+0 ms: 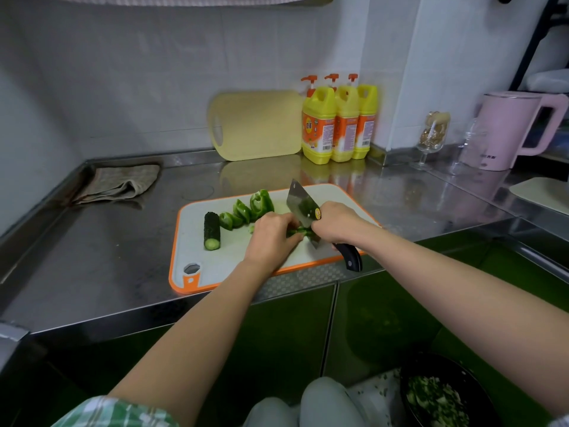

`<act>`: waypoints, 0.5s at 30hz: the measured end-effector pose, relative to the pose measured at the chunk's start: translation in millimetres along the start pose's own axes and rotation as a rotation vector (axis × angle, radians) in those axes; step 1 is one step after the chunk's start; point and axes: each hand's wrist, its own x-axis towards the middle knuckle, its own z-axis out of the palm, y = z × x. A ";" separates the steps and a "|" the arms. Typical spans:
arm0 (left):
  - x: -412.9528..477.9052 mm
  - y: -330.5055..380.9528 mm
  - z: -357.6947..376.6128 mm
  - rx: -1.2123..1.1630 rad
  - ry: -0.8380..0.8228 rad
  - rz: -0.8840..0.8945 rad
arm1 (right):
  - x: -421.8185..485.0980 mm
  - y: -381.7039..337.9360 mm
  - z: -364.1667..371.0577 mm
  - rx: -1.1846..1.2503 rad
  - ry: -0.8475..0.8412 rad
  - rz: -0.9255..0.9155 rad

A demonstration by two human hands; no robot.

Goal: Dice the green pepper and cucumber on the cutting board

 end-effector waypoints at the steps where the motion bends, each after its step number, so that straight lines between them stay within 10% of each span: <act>1: -0.7 -0.6 -0.8 0.015 -0.007 -0.001 | 1.0 -0.6 -1.0 0.015 -0.011 0.007; 15: 2.5 5.4 3.9 0.093 0.035 -0.064 | -5.2 21.0 -20.0 0.171 0.033 -0.061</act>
